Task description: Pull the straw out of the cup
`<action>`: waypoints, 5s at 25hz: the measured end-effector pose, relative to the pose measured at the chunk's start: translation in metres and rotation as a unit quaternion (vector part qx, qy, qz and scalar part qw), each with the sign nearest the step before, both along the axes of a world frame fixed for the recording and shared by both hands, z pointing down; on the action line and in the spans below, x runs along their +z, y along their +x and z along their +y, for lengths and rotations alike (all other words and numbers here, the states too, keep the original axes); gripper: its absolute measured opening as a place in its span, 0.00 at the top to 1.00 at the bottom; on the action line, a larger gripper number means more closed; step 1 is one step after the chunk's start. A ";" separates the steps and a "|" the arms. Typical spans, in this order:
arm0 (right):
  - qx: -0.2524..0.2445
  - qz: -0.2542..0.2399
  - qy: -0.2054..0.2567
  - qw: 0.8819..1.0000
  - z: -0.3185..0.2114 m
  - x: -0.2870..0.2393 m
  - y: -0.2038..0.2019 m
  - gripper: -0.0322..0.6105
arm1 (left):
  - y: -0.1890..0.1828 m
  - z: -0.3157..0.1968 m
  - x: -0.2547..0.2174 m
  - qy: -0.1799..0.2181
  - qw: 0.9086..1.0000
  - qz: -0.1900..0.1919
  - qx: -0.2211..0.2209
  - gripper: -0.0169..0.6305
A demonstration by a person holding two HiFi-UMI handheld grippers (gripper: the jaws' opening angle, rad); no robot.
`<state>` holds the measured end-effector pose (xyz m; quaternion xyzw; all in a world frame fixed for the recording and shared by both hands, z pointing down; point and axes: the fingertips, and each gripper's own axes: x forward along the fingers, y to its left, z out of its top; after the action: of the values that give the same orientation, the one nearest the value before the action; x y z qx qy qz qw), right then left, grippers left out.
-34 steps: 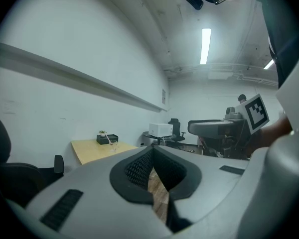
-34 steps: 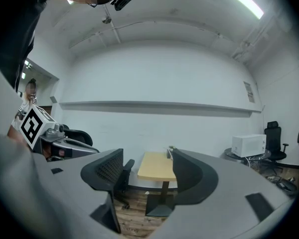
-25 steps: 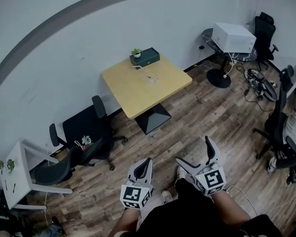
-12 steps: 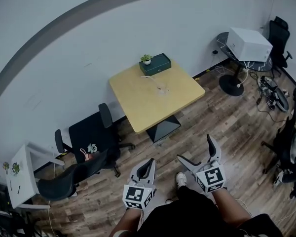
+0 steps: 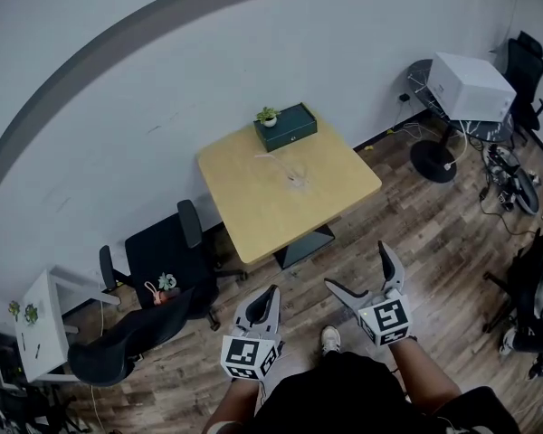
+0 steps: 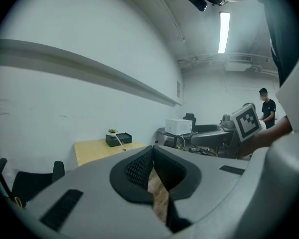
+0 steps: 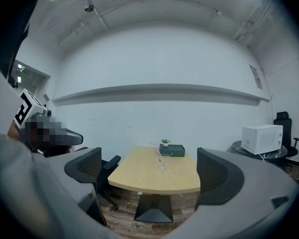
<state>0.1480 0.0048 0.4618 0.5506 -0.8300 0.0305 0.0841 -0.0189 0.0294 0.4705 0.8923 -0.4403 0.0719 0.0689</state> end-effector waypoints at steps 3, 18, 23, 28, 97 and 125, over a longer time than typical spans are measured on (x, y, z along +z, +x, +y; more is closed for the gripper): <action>-0.010 0.000 -0.003 1.000 -0.017 0.001 0.008 0.02 | 0.011 -0.017 -0.006 0.004 1.000 0.003 -0.010 0.95; -0.040 0.002 -0.017 0.999 -0.090 0.013 -0.002 0.02 | 0.001 -0.074 -0.002 -0.003 0.999 0.015 -0.049 0.95; -0.045 0.021 -0.019 0.999 -0.132 0.014 -0.013 0.02 | -0.009 -0.117 0.006 -0.013 0.998 0.031 -0.048 0.95; -0.044 0.027 -0.024 0.998 -0.189 0.016 -0.036 0.02 | -0.022 -0.176 -0.005 0.003 0.999 0.035 -0.035 0.95; -0.098 0.195 -0.131 0.967 -0.433 0.161 -0.102 0.83 | -0.094 -0.368 0.054 -0.073 0.993 0.027 -0.093 0.95; -0.049 0.118 -0.049 0.991 -0.420 0.082 -0.082 0.87 | -0.086 -0.362 0.042 -0.061 0.994 0.019 -0.085 0.95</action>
<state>0.0659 -0.4157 0.5443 0.5038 -0.8379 0.0022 0.2098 -0.1052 -0.3325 0.5129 0.8472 -0.5078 0.0749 0.1373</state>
